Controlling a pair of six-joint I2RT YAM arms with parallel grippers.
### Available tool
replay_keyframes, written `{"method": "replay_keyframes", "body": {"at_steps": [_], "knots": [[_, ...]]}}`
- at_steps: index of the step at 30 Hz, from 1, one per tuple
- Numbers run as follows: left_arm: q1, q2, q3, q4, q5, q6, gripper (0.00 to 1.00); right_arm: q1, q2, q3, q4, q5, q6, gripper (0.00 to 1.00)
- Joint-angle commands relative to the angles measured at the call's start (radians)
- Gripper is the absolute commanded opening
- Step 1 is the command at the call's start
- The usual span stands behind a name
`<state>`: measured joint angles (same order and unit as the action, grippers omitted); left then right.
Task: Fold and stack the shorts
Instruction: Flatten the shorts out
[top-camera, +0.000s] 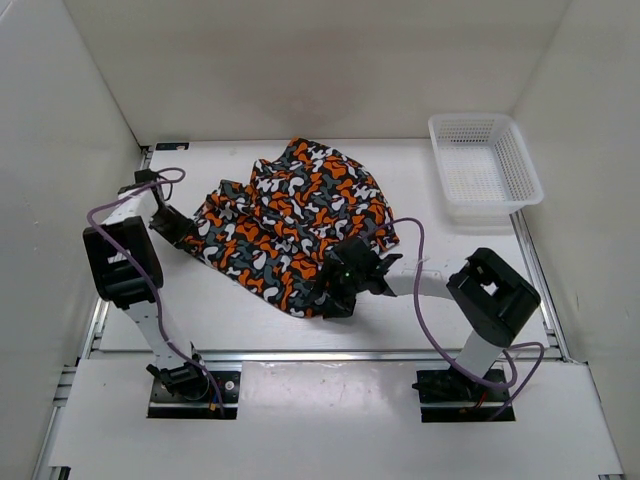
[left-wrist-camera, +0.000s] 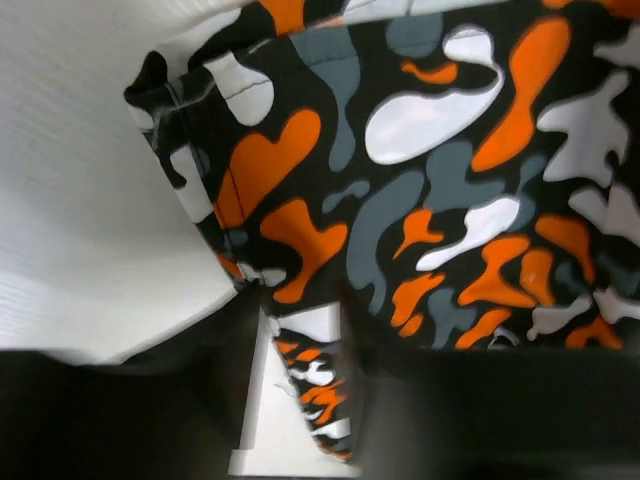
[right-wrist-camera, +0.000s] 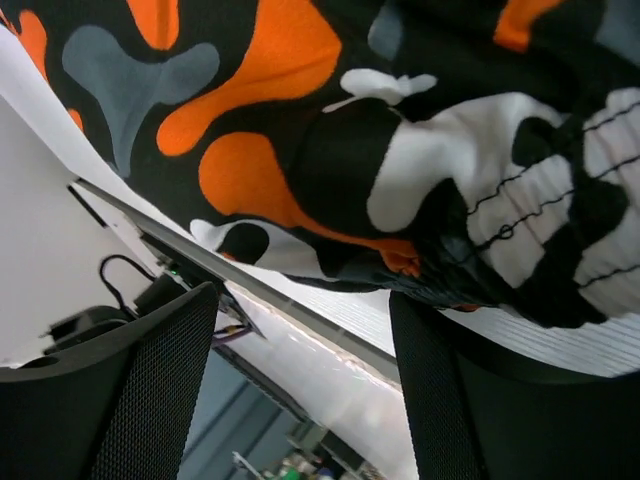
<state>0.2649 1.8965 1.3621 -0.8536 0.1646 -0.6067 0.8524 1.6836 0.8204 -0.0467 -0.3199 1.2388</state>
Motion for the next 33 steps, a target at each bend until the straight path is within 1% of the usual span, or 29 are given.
{"method": "replay_keyframes", "body": {"at_steps": [1, 2, 3, 4, 5, 6, 7, 8, 9, 10, 11, 12, 13, 15, 16, 18, 19, 20, 21, 22, 24, 25, 26, 27, 28, 30, 31, 32, 33], "knots": [[0.002, 0.021, 0.048, 0.011, -0.008, 0.018, 0.37, -0.013, 0.016, -0.02, 0.035, 0.057, 0.065, 0.7], [0.002, 0.03, 0.048, 0.011, -0.008, 0.018, 0.28, -0.013, 0.025, -0.02, 0.034, 0.07, 0.065, 0.66], [0.002, 0.03, 0.048, 0.011, -0.008, 0.018, 0.11, -0.022, 0.025, -0.007, 0.019, 0.083, 0.054, 0.63], [0.002, 0.042, 0.048, 0.011, 0.004, 0.018, 0.1, -0.023, 0.034, 0.009, -0.004, 0.096, 0.042, 0.58], [0.002, 0.042, 0.048, 0.011, 0.004, 0.018, 0.1, -0.023, 0.034, 0.023, -0.068, 0.116, 0.031, 0.45], [0.002, 0.042, 0.037, 0.011, 0.015, 0.018, 0.1, -0.023, 0.034, 0.039, -0.108, 0.142, 0.016, 0.4], [0.002, 0.032, 0.037, 0.011, 0.015, 0.018, 0.1, -0.032, 0.034, 0.063, -0.148, 0.195, -0.005, 0.32], [0.002, 0.032, 0.028, 0.011, 0.015, 0.028, 0.1, -0.032, 0.024, 0.063, -0.219, 0.22, -0.006, 0.15], [0.002, 0.02, 0.016, 0.011, 0.015, 0.028, 0.1, -0.048, 0.024, 0.063, -0.251, 0.24, -0.015, 0.06], [0.002, 0.01, 0.006, 0.011, 0.015, 0.038, 0.1, -0.084, -0.008, 0.036, -0.272, 0.252, -0.015, 0.01], [0.002, -0.014, -0.02, 0.011, 0.015, 0.047, 0.1, -0.105, -0.025, 0.01, -0.283, 0.252, -0.015, 0.0], [0.002, -0.031, -0.038, 0.011, 0.015, 0.047, 0.1, -0.16, -0.071, -0.021, -0.298, 0.261, -0.015, 0.0], [0.002, -0.049, -0.058, 0.011, 0.032, 0.047, 0.1, -0.191, -0.097, -0.082, -0.298, 0.262, -0.015, 0.0], [0.002, -0.109, -0.125, 0.011, 0.059, 0.073, 0.1, -0.249, -0.178, -0.128, -0.36, 0.283, -0.053, 0.0], [0.002, -0.135, -0.151, 0.011, 0.087, 0.073, 0.1, -0.297, -0.206, -0.142, -0.389, 0.324, -0.086, 0.0], [-0.009, -0.227, -0.22, 0.011, 0.098, 0.085, 0.1, -0.337, -0.289, -0.152, -0.471, 0.376, -0.12, 0.0], [-0.009, -0.261, -0.241, 0.011, 0.098, 0.094, 0.1, -0.337, -0.314, -0.142, -0.498, 0.402, -0.134, 0.0], [-0.009, -0.293, -0.259, 0.002, 0.098, 0.094, 0.13, -0.337, -0.34, -0.12, -0.522, 0.429, -0.157, 0.0], [0.0, -0.353, -0.293, 0.002, 0.098, 0.094, 0.17, -0.337, -0.388, -0.107, -0.541, 0.447, -0.166, 0.02], [0.0, -0.381, -0.305, -0.01, 0.098, 0.105, 0.22, -0.337, -0.416, -0.093, -0.574, 0.467, -0.167, 0.12], [0.0, -0.445, -0.343, -0.031, 0.098, 0.105, 0.5, -0.328, -0.505, -0.072, -0.59, 0.508, -0.177, 0.3], [0.0, -0.465, -0.359, -0.045, 0.098, 0.114, 0.65, -0.319, -0.534, -0.072, -0.59, 0.509, -0.177, 0.5], [0.0, -0.485, -0.377, -0.045, 0.098, 0.114, 0.79, -0.319, -0.564, -0.072, -0.59, 0.509, -0.177, 0.59], [0.0, -0.497, -0.394, -0.045, 0.098, 0.101, 0.98, -0.319, -0.612, -0.095, -0.59, 0.509, -0.148, 0.65], [-0.013, -0.498, -0.394, -0.045, 0.098, 0.101, 1.0, -0.328, -0.636, -0.108, -0.59, 0.481, -0.139, 0.69], [-0.023, -0.467, -0.382, -0.045, 0.098, 0.101, 1.0, -0.337, -0.685, -0.17, -0.552, 0.418, -0.113, 0.69], [-0.023, -0.418, -0.364, -0.045, 0.098, 0.101, 1.0, -0.337, -0.699, -0.193, -0.498, 0.382, -0.086, 0.71], [-0.023, -0.393, -0.363, -0.045, 0.098, 0.101, 1.0, -0.337, -0.709, -0.217, -0.466, 0.308, -0.069, 0.71], [-0.023, -0.369, -0.353, -0.02, 0.081, 0.101, 1.0, -0.337, -0.719, -0.263, -0.437, 0.279, -0.032, 0.71]]}}
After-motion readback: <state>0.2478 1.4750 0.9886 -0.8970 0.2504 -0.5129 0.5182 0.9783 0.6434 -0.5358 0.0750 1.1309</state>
